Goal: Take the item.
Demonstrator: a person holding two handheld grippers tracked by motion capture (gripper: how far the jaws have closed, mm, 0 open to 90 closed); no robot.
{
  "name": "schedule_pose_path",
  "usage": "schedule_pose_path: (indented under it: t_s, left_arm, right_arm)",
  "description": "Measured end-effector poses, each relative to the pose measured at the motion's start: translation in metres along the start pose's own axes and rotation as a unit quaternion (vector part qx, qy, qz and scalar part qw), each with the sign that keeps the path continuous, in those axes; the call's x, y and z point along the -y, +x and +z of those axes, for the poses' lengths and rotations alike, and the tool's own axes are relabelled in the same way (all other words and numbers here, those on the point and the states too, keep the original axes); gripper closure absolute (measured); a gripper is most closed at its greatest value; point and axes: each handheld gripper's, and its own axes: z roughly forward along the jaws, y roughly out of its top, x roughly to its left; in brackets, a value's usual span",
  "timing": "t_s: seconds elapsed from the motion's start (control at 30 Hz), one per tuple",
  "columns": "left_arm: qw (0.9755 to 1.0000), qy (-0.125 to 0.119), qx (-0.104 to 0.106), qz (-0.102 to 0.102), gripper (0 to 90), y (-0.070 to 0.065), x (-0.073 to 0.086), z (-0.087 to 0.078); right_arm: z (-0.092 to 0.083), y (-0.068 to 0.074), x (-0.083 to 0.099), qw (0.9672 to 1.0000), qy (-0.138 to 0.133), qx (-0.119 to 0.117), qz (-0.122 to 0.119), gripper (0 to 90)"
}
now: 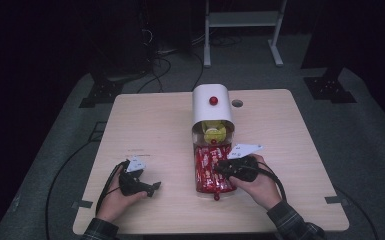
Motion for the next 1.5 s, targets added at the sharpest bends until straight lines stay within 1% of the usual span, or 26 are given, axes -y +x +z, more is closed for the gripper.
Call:
schedule_pose_path:
  t_s: [0.13, 0.23, 0.27, 0.4, 0.53, 0.57, 0.83, 1.0, 1.17, 1.5]
  left_arm:
    - [1.0000, 0.000, 0.000, 0.000, 0.0, 0.000, 0.000, 0.000]
    - [1.0000, 0.000, 0.000, 0.000, 0.0, 0.000, 0.000, 0.000]
    - [1.0000, 0.000, 0.000, 0.000, 0.0, 0.000, 0.000, 0.000]
    - [1.0000, 0.000, 0.000, 0.000, 0.0, 0.000, 0.000, 0.000]
    - [1.0000, 0.000, 0.000, 0.000, 0.0, 0.000, 0.000, 0.000]
    - [1.0000, 0.000, 0.000, 0.000, 0.0, 0.000, 0.000, 0.000]
    - [1.0000, 0.000, 0.000, 0.000, 0.0, 0.000, 0.000, 0.000]
    - [1.0000, 0.000, 0.000, 0.000, 0.0, 0.000, 0.000, 0.000]
    - [1.0000, 0.000, 0.000, 0.000, 0.0, 0.000, 0.000, 0.000]
    - [1.0000, 0.000, 0.000, 0.000, 0.0, 0.000, 0.000, 0.000]
  right_arm:
    - [0.001, -0.001, -0.001, 0.9999, 0.005, -0.003, 0.012, 79.7]
    - [0.001, -0.001, 0.000, 0.9998, 0.006, -0.005, 0.016, 83.4]
    - [0.001, -0.001, -0.001, 0.9998, 0.005, -0.007, 0.018, 87.8]
    - [0.001, -0.002, -0.001, 0.9995, 0.009, -0.013, 0.026, 88.2]
    - [0.000, -0.004, -0.001, 0.9991, 0.005, -0.020, 0.037, 88.3]
    - [-0.003, -0.004, -0.001, 0.9988, -0.001, -0.024, 0.043, 88.4]
    - [-0.009, -0.006, -0.002, 0.9982, -0.007, -0.030, 0.051, 88.4]
    - [-0.015, -0.005, -0.002, 0.9980, -0.008, -0.035, 0.053, 88.5]
    - [-0.019, -0.005, -0.001, 0.9979, -0.008, -0.033, 0.054, 88.5]
    - [-0.030, -0.011, 0.004, 0.9977, -0.010, -0.025, 0.062, 88.5]
